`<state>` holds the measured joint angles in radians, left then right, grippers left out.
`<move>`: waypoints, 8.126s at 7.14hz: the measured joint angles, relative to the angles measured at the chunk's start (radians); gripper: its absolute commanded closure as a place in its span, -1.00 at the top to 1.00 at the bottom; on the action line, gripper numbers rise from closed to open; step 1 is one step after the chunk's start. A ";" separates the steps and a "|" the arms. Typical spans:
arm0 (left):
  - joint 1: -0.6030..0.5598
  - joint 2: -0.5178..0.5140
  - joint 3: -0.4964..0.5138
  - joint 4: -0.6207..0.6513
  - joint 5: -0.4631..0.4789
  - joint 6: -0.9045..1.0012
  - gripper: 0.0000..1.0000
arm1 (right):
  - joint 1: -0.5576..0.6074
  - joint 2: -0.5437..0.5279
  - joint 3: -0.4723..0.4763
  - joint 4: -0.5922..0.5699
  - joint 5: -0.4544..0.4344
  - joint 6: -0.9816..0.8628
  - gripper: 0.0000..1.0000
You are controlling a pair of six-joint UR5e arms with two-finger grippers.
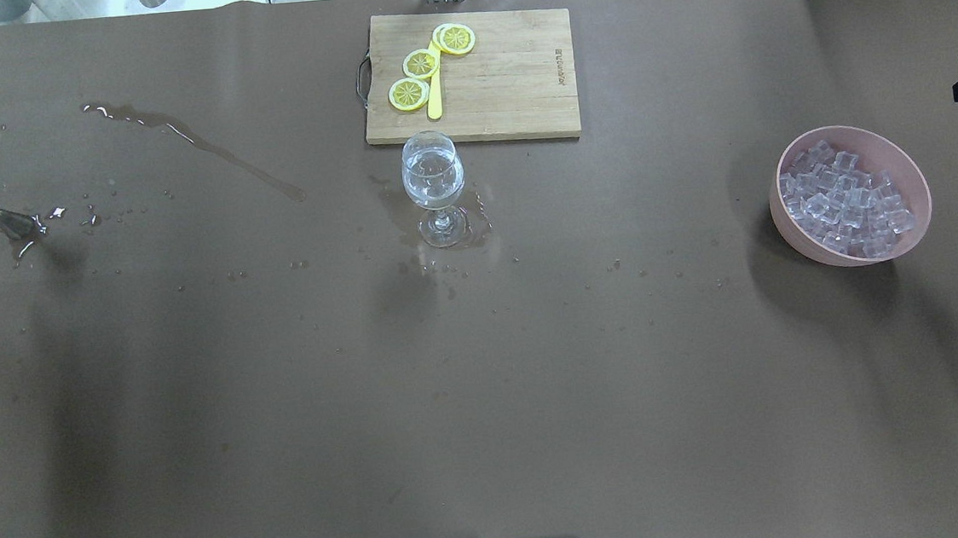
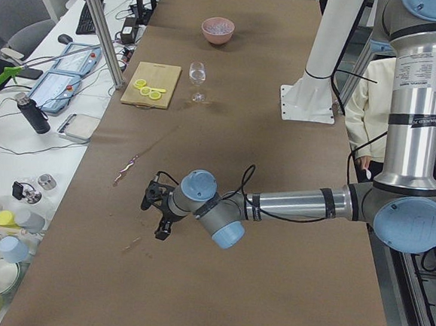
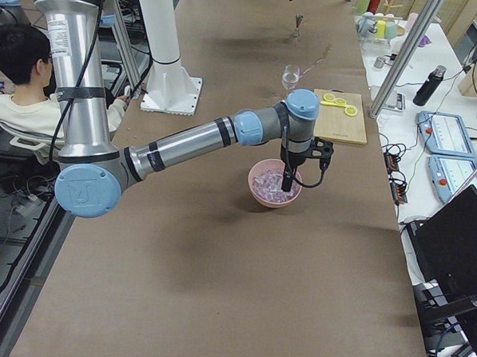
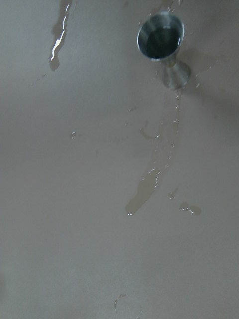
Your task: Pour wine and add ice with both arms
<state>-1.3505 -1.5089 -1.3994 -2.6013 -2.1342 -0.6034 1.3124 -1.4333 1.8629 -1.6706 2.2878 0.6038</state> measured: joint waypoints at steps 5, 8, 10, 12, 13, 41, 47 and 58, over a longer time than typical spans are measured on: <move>0.217 -0.011 0.010 -0.138 0.270 -0.304 0.95 | -0.094 0.051 -0.104 0.045 -0.020 0.054 0.99; 0.336 -0.017 0.006 -0.155 0.420 -0.388 0.95 | -0.136 0.106 -0.154 0.054 -0.022 0.101 0.99; 0.372 -0.017 0.010 -0.172 0.470 -0.403 0.85 | -0.147 0.111 -0.195 0.095 -0.022 0.106 0.96; 0.407 -0.028 0.034 -0.210 0.548 -0.404 0.85 | -0.156 0.103 -0.229 0.156 -0.020 0.113 0.93; 0.416 -0.038 0.056 -0.243 0.581 -0.403 0.86 | -0.165 0.101 -0.230 0.167 -0.019 0.131 0.90; 0.571 -0.113 0.282 -0.549 0.942 -0.395 -0.14 | -0.270 -0.039 -0.188 0.427 -0.063 0.254 -0.39; 0.571 -0.118 0.286 -0.558 0.947 -0.394 -0.59 | -0.256 -0.036 -0.135 0.394 -0.045 0.253 -0.51; 0.487 -0.113 -0.004 -0.266 0.877 -0.360 -1.00 | -0.399 0.442 0.030 -0.111 -0.122 0.593 -0.55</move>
<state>-0.8635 -1.6215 -1.4030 -2.8675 -1.2573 -0.9633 0.9129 -0.9912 1.8929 -1.7820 2.1654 1.1972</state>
